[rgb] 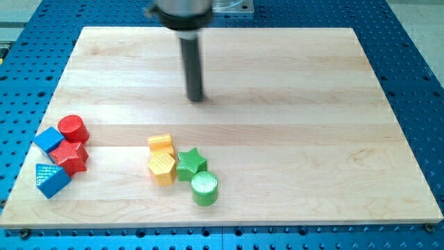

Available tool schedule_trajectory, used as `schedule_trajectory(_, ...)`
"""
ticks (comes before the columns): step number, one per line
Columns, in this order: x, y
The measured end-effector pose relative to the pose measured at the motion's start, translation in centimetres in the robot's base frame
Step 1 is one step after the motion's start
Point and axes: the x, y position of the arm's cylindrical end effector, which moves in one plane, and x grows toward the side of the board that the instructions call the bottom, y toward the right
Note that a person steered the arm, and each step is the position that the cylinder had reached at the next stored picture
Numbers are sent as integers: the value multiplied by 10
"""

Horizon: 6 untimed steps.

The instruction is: Move the green circle to the bottom left of the hexagon

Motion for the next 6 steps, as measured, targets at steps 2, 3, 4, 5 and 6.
schedule_trajectory(2, 133, 110)
schedule_trajectory(3, 165, 58)
schedule_trajectory(4, 172, 32)
schedule_trajectory(5, 172, -19)
schedule_trajectory(6, 172, -63)
